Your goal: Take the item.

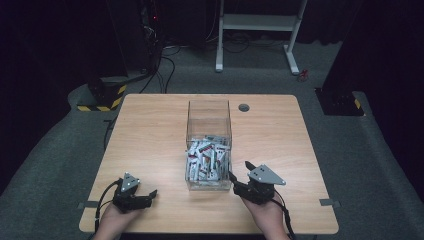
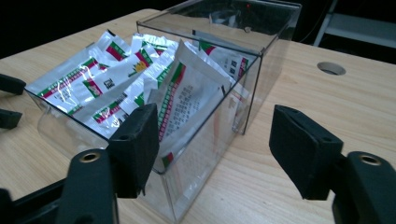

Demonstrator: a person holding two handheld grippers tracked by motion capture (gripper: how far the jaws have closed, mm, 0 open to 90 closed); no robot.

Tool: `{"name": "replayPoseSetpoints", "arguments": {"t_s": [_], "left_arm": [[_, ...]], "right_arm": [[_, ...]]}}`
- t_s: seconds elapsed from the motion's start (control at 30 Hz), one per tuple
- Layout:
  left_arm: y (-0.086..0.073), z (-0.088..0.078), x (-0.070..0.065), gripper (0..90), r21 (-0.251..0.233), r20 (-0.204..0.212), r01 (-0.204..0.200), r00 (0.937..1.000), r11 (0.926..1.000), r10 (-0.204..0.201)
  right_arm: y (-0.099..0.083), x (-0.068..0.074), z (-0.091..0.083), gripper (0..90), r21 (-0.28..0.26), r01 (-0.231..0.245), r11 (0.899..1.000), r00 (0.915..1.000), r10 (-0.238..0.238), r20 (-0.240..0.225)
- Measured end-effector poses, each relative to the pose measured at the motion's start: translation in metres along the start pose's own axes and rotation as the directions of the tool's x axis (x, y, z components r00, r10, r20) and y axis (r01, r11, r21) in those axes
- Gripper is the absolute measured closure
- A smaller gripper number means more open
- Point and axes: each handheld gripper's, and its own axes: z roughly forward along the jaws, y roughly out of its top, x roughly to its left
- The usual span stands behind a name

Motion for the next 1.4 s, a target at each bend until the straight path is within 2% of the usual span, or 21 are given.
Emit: {"name": "replayPoseSetpoints", "arguments": {"t_s": [0.27,0.63,0.8,1.1,1.4], "left_arm": [[0.0,0.0,0.0,15.6,0.0,0.001,-0.001,1.0,1.0,0.001],[0.0,0.0,0.0,15.6,-0.001,0.003,-0.002,1.0,1.0,0.002],[0.0,0.0,0.0,15.6,-0.001,0.004,-0.002,1.0,1.0,0.002],[0.0,0.0,0.0,15.6,-0.001,0.006,-0.003,1.0,1.0,0.003],[0.0,0.0,0.0,15.6,-0.001,0.008,-0.006,1.0,1.0,0.006]], "right_arm": [[0.008,0.01,0.005,37.4,-0.021,0.006,1.0,0.9998,-0.007,-0.02],[0.015,0.018,0.018,38.3,0.015,0.035,0.999,0.9978,-0.034,-0.056],[0.018,0.017,0.022,47.7,0.009,0.028,1.0,0.9975,-0.027,-0.065],[0.023,0.018,0.029,67.0,0.032,0.015,0.999,0.9991,-0.014,-0.04],[0.021,0.019,0.034,73.8,0.057,0.0,0.998,0.9995,0.002,-0.032]]}}
